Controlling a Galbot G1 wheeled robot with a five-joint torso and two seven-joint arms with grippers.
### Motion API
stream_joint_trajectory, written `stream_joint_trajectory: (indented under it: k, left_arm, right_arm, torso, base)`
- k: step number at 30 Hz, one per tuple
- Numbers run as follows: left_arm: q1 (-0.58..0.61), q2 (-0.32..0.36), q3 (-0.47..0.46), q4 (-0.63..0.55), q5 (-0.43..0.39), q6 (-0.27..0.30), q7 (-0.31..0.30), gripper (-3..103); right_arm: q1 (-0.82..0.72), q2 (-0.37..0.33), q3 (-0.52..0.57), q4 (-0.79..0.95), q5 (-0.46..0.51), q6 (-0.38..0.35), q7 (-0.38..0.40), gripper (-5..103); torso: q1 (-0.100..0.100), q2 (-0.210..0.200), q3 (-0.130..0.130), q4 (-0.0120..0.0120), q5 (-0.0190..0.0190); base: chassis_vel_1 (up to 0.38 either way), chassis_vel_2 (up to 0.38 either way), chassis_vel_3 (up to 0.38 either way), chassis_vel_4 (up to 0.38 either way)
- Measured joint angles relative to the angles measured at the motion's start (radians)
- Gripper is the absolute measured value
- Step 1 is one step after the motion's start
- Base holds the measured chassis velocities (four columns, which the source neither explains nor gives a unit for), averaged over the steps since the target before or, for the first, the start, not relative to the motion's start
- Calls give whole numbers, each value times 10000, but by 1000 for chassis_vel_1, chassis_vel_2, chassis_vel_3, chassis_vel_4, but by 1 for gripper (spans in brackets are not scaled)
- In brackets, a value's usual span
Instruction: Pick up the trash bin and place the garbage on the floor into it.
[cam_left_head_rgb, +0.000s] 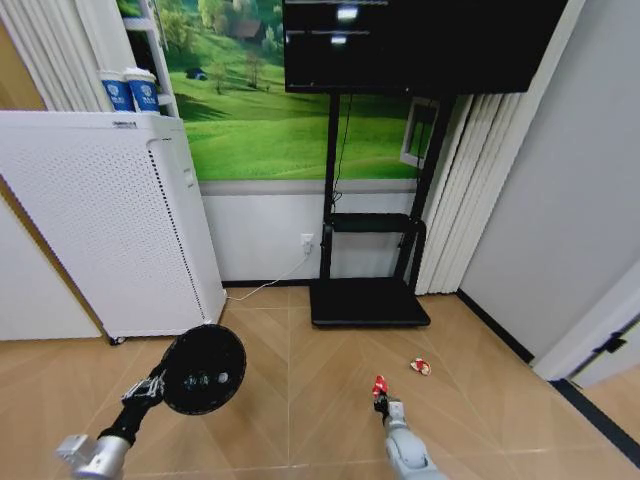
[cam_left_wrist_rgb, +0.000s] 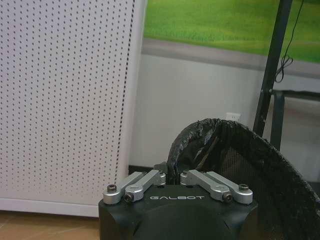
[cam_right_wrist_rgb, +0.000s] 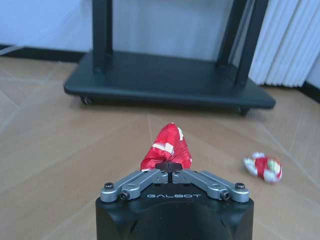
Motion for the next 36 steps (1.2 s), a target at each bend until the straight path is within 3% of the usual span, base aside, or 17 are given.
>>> stream_joint_trajectory:
  k: [1, 2, 7, 8, 10, 17, 23, 29, 36]
  left_arm:
    - [-35, 19, 86, 157, 80, -14, -70, 7]
    - [-158, 56, 297, 404, 153, -27, -226, 7]
    - [-1123, 484, 1514, 1361, 221, -174, -894, 7]
    - [-1473, 685, 2017, 1562, 241, -175, -1007, 7]
    - [-2045, 1013, 3001, 1756, 239, -72, -1254, 7]
    - [-3025, 1695, 4705, 2059, 192, 0, -1409, 7]
    - [-3795, 2043, 5945, 2296, 416, -349, -1332, 7]
    - [-4173, 1754, 7138, 2300, 682, -541, -1302, 7]
    - [-4128, 1730, 8004, 2089, 882, -636, -880, 7]
  right_arm:
    - [-87, -92, -80, 434, 50, -82, -25, 0]
    - [-229, -189, -158, 973, 127, -157, -85, 0]
    - [-1160, -561, -138, 3125, 677, -224, -411, 0]
    - [-1535, -708, -132, 3872, 909, -95, -580, 0]
    - [-2112, -904, -169, 5058, 1073, 59, -761, 0]
    - [-3356, -1091, -654, 7627, 1015, -38, -934, 0]
    - [-4228, -1061, -1194, 7967, 112, 222, -1071, 0]
    - [-4752, -983, -1697, 7482, -691, 662, -1274, 0]
    - [-4441, -922, -2464, 6878, -894, 693, -1286, 0]
  torso:
    - [0, 0, 0, 5, -1]
    - [0, 0, -1, 26, 3]
    - [0, 0, 0, 17, 1]
    - [0, 0, 0, 4, -1]
    - [0, 0, 0, 7, 3]
    - [0, 1, 0, 15, 2]
    - [0, 1, 0, 10, 3]
    - [-1, 1, 0, 11, 1]
    - [0, 1, 0, 15, 3]
  base:
    - [0, 0, 0, 0]
    - [0, 0, 0, 0]
    - [0, 0, 0, 0]
    - [0, 0, 0, 0]
    - [0, 0, 0, 0]
    - [0, 0, 0, 0]
    - [0, 0, 0, 0]
    - [0, 0, 0, 0]
    - [0, 0, 0, 0]
